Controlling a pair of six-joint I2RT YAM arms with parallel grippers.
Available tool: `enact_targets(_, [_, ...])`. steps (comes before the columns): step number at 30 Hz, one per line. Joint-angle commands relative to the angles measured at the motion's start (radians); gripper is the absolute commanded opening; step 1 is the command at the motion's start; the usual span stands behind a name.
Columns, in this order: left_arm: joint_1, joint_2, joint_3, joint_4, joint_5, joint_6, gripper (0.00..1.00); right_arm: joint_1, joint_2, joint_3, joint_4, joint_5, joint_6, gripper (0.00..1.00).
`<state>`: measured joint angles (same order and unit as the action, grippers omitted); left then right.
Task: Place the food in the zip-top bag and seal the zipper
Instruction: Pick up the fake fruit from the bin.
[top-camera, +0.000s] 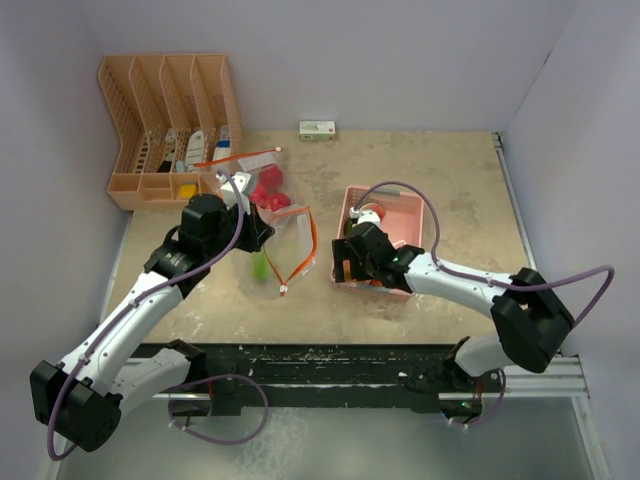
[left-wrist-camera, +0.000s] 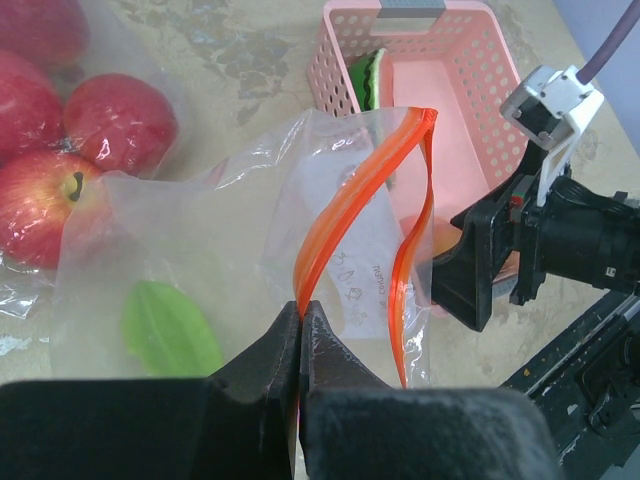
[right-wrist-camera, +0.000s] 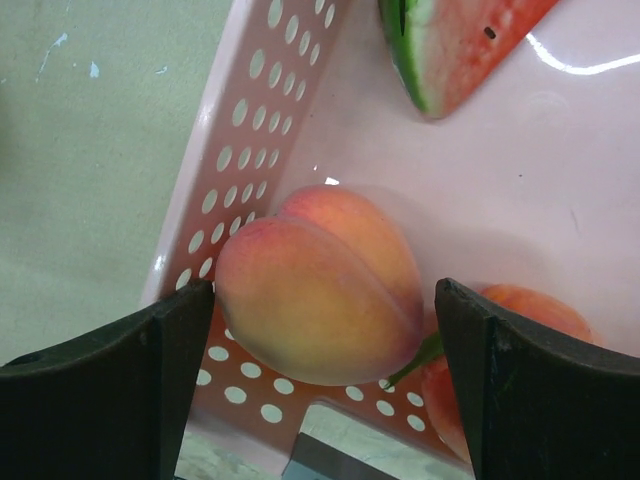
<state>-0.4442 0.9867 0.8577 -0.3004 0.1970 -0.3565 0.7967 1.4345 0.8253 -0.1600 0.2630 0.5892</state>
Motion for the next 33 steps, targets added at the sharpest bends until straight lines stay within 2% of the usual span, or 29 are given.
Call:
enact_targets(1, [0.007, -0.023, 0.033, 0.038, -0.001, -0.001, 0.00, 0.000, 0.026, -0.008, 0.026, -0.036, -0.029, 0.88])
enact_targets(4, [0.007, -0.022, 0.033, 0.037, -0.001, -0.001, 0.00, 0.000, 0.060, -0.009, 0.025, -0.056, -0.025, 0.82])
enact_targets(8, [0.007, -0.026, 0.033, 0.034, -0.003, -0.001, 0.00, -0.001, 0.083, 0.002, 0.014, -0.052, -0.018, 0.58])
enact_targets(9, [0.007, -0.026, 0.033, 0.033, -0.004, 0.000, 0.00, -0.001, 0.079, 0.007, 0.006, -0.045, -0.016, 0.56])
enact_targets(16, [0.007, -0.028, 0.034, 0.025, -0.011, 0.004, 0.00, -0.001, -0.076, 0.118, -0.141, 0.071, -0.041, 0.51])
enact_targets(20, [0.007, -0.023, 0.032, 0.027, -0.009, 0.003, 0.00, -0.001, -0.213, 0.170, -0.149, 0.033, -0.099, 0.49])
enact_targets(22, [0.007, -0.019, 0.034, 0.030, -0.006, 0.002, 0.00, -0.001, -0.274, 0.170, -0.078, -0.017, -0.158, 0.49])
enact_targets(27, [0.007, -0.016, 0.038, 0.031, -0.008, 0.002, 0.00, 0.002, -0.358, 0.121, 0.203, -0.392, -0.199, 0.45])
enact_targets(33, [0.007, -0.017, 0.038, 0.032, -0.001, -0.005, 0.00, 0.039, -0.222, 0.138, 0.431, -0.530, -0.131, 0.44])
